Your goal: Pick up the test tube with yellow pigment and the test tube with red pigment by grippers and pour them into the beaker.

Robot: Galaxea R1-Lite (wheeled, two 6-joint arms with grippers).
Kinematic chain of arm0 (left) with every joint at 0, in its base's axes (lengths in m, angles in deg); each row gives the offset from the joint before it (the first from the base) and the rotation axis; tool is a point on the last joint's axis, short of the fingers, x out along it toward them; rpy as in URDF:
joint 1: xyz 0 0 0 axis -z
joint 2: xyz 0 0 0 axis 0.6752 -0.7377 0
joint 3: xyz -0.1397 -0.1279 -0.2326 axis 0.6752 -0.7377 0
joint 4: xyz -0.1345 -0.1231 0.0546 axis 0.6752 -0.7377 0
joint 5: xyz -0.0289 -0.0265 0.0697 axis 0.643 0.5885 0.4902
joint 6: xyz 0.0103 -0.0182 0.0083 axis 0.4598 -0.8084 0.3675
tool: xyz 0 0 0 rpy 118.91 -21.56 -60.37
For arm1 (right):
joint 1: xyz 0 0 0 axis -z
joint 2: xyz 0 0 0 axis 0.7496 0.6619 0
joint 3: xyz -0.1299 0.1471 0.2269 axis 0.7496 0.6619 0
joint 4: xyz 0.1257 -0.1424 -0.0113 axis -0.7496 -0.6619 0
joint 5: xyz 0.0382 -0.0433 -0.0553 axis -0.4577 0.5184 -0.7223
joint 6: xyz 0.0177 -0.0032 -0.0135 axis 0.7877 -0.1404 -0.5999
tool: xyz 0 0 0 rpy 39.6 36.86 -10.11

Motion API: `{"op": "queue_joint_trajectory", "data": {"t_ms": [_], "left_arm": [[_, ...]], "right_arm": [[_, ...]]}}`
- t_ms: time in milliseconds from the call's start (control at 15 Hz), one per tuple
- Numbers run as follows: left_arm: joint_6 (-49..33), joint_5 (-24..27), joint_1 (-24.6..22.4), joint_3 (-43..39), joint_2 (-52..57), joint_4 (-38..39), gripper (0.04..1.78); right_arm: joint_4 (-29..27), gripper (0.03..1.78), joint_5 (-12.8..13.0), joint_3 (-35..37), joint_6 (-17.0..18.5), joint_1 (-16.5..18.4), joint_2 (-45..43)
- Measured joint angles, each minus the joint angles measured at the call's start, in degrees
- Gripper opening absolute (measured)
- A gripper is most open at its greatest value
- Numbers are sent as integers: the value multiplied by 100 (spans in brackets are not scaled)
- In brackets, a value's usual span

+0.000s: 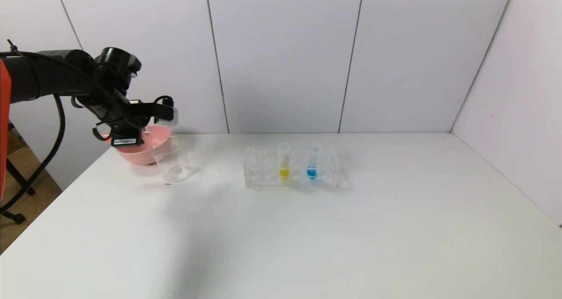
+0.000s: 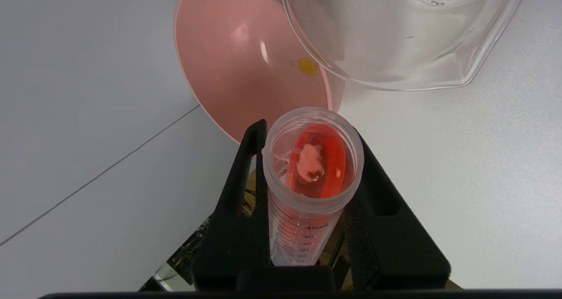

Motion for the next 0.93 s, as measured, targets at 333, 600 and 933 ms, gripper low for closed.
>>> {"op": "queue_joint_trajectory", "data": {"t_ms": [333, 600, 933], "left_arm": [[2, -91, 52, 0, 2, 16, 49], [74, -133, 63, 0, 0, 63, 49], [276, -445, 116, 0, 0, 90, 49]], "right_arm": [[0, 11, 0, 0, 0, 0, 0], [0, 11, 2, 0, 0, 0, 0], [0, 11, 0, 0, 0, 0, 0]]}}
